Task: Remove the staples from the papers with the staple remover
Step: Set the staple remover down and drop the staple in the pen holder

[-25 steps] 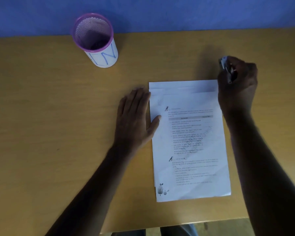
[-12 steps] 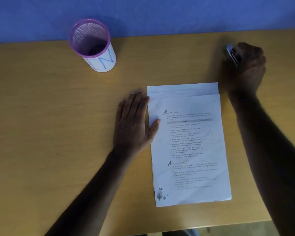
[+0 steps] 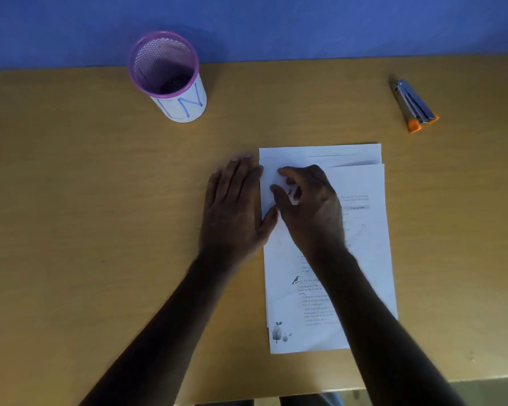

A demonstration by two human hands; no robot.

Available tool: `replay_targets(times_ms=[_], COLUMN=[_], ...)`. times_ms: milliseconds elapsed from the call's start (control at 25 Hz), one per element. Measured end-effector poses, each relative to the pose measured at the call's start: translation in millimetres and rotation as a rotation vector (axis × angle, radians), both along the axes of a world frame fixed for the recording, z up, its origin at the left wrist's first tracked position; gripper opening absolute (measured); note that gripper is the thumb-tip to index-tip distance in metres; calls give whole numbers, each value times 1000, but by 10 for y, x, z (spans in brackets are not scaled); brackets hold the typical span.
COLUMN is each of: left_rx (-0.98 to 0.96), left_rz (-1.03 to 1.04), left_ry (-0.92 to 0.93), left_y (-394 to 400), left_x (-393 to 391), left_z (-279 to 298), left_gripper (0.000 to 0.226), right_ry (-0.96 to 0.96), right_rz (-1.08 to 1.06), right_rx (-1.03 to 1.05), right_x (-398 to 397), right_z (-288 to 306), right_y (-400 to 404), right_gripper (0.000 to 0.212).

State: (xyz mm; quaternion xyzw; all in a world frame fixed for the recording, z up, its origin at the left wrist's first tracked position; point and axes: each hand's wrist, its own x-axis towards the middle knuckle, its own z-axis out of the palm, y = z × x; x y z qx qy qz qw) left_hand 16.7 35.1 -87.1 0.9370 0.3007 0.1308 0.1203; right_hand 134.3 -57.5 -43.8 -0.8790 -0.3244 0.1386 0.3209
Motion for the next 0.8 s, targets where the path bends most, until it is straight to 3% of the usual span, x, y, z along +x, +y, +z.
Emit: replay_targets(times_ms=[400, 800], left_rx=[15, -12], left_rz=[2, 0], left_ry=[4, -5], left_y=[-8, -2], left_x=[3, 4], left_z=[-12, -5], left_gripper=[66, 66], right_ry=[-7, -211], right_rz=[-35, 201], right_rx=[-41, -45], right_x=[-27, 56], right_z=[14, 10], right_y=[75, 60], right_gripper=[6, 12])
